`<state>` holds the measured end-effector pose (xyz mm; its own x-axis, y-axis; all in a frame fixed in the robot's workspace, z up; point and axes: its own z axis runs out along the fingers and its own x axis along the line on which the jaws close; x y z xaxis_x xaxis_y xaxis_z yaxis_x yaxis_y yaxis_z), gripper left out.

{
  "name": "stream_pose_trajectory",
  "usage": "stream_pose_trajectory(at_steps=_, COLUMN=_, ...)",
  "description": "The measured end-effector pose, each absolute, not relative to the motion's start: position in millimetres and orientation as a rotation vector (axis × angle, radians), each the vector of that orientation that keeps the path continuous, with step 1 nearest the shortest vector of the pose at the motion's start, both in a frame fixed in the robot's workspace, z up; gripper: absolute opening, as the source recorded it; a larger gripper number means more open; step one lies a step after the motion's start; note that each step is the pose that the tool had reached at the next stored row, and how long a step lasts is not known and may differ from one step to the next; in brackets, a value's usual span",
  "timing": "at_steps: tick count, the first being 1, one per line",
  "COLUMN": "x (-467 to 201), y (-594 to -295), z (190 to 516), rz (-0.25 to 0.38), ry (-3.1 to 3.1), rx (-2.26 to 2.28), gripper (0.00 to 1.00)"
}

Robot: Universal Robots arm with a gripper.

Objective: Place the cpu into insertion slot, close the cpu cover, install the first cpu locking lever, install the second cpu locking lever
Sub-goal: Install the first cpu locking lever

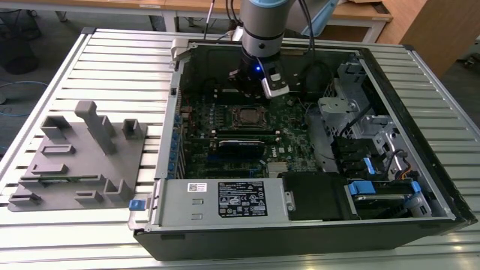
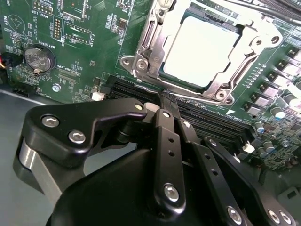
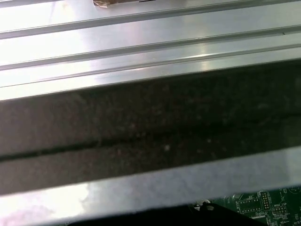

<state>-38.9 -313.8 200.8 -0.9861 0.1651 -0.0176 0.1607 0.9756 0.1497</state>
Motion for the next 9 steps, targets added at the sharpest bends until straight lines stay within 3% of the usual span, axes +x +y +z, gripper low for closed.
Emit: stream_pose_trajectory(at_steps=9, x=-39.1, y=-313.8, z=199.8, rz=0.231, ry=3.082, rx=0.253, gripper=0.11)
